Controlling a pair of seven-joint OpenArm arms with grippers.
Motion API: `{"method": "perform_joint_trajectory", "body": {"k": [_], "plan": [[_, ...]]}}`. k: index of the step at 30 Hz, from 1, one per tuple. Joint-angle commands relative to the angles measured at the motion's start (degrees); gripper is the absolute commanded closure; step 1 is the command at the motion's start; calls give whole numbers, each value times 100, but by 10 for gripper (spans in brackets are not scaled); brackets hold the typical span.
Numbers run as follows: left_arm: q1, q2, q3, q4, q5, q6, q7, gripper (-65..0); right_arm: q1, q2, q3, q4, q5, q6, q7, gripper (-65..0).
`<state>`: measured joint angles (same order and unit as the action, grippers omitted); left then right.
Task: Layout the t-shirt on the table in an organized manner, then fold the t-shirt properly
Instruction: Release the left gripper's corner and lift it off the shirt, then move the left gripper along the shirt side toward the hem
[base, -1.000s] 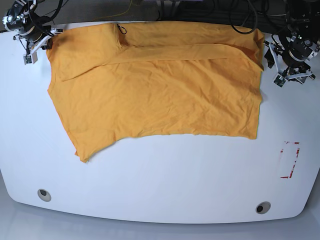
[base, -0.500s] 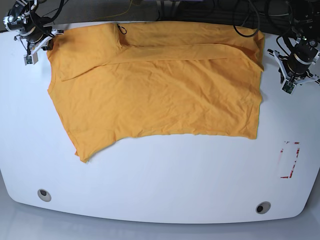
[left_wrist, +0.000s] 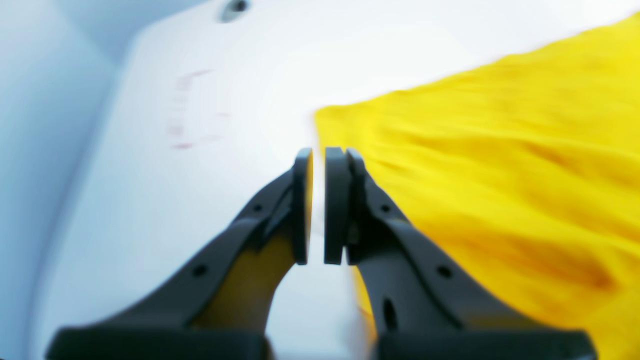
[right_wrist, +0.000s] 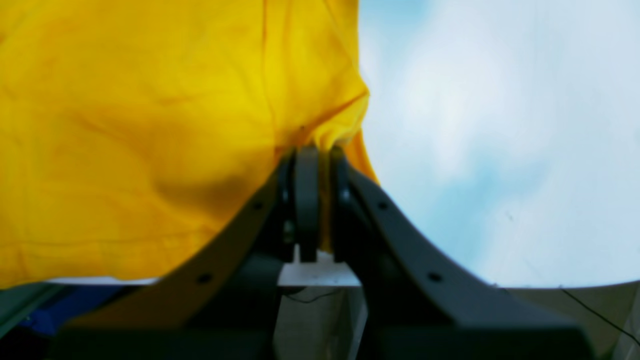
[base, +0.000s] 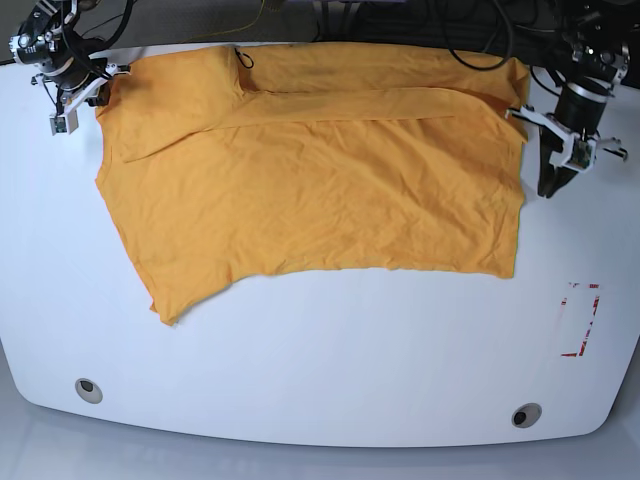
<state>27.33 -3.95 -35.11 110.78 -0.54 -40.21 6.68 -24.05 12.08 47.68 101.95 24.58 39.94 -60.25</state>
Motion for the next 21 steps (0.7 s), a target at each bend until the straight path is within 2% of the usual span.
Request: {"method": "perform_joint_trajectory", "body": {"k": [1, 9, 13, 16, 21], "plan": [[234, 65, -54, 91, -83, 21, -356, -22, 27, 107, 45, 104, 52, 6, 104, 0], [937, 399, -475, 73, -92, 21, -417, -21, 36, 142, 45, 104, 43, 6, 104, 0], [1025, 416, -730, 73, -92, 21, -136, -21, 36, 133, 45, 104, 43, 6, 104, 0], [1104, 390, -713, 73, -92, 21, 102, -21, 27, 107, 45, 104, 43, 6, 104, 0], [1298, 425, -388, 73, -83, 21, 119, -21, 19, 107, 45, 104, 43, 6, 104, 0]]}}
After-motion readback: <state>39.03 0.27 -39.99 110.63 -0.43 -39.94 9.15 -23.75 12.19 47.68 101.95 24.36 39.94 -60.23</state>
